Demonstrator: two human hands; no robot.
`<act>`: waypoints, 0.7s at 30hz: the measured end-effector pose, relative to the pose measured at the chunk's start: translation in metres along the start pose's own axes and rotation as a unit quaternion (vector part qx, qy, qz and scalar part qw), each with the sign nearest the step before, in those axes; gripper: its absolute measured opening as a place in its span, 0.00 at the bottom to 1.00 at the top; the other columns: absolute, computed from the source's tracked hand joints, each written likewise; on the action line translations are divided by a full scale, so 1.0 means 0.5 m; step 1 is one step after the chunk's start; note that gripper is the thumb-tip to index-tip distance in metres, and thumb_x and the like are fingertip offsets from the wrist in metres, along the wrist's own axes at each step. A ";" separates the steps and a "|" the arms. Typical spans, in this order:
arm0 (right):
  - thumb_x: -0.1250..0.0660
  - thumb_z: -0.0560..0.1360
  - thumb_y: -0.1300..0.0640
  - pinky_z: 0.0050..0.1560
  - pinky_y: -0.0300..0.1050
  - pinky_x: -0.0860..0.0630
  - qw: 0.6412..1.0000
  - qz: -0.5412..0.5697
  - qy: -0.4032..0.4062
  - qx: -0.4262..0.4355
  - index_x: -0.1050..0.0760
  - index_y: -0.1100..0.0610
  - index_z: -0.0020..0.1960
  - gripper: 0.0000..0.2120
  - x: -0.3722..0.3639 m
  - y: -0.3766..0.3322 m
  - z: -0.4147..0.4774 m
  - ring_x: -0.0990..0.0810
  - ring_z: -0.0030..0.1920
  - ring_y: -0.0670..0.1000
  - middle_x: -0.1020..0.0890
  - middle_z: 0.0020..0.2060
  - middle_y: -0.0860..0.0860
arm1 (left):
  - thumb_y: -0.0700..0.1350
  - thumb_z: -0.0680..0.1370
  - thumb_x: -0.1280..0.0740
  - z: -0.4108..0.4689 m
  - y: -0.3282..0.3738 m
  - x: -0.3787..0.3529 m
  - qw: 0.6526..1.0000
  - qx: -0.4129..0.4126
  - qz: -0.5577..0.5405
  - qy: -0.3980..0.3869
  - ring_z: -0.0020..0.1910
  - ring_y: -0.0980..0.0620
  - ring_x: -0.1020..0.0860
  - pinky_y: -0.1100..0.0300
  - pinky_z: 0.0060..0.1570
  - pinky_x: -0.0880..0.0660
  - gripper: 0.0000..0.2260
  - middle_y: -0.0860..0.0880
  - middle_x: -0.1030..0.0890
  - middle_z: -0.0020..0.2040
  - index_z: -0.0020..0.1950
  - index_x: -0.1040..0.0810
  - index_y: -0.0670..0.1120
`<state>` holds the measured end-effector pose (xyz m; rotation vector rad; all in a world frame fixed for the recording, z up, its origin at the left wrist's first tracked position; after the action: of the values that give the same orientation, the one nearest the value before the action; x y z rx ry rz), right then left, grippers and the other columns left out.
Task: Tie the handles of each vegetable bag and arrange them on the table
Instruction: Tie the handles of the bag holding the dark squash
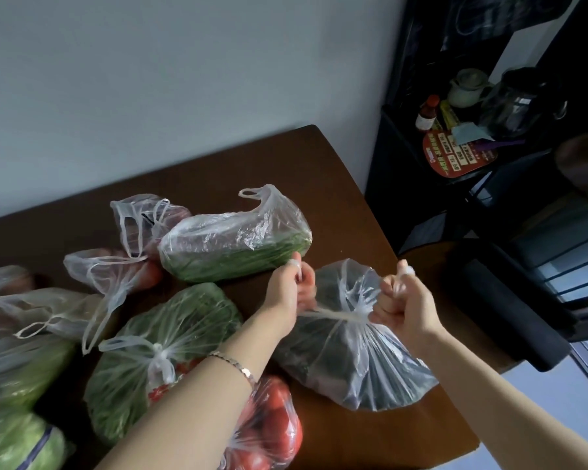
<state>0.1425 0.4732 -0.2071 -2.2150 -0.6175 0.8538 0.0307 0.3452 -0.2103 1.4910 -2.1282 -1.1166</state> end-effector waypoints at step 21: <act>0.58 0.76 0.35 0.71 0.54 0.58 0.572 -0.793 0.074 0.196 0.43 0.48 0.73 0.30 0.025 0.121 0.027 0.44 0.74 0.56 0.38 0.72 0.49 | 0.55 0.81 0.63 0.032 -0.117 0.031 0.626 -0.224 0.744 0.061 0.72 0.49 0.43 0.50 0.70 0.59 0.24 0.52 0.33 0.72 0.70 0.35 0.58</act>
<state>0.1524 0.4468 -0.2640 -0.5857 -1.6448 -0.2205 0.0524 0.3289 -0.2669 -0.5641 -1.7890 -0.6216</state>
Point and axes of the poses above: each hand's wrist, its own z-axis towards the middle knuckle, its own x-axis out of the back of the hand, y = z × x, the point moved 10 cm from there along z, towards the middle knuckle
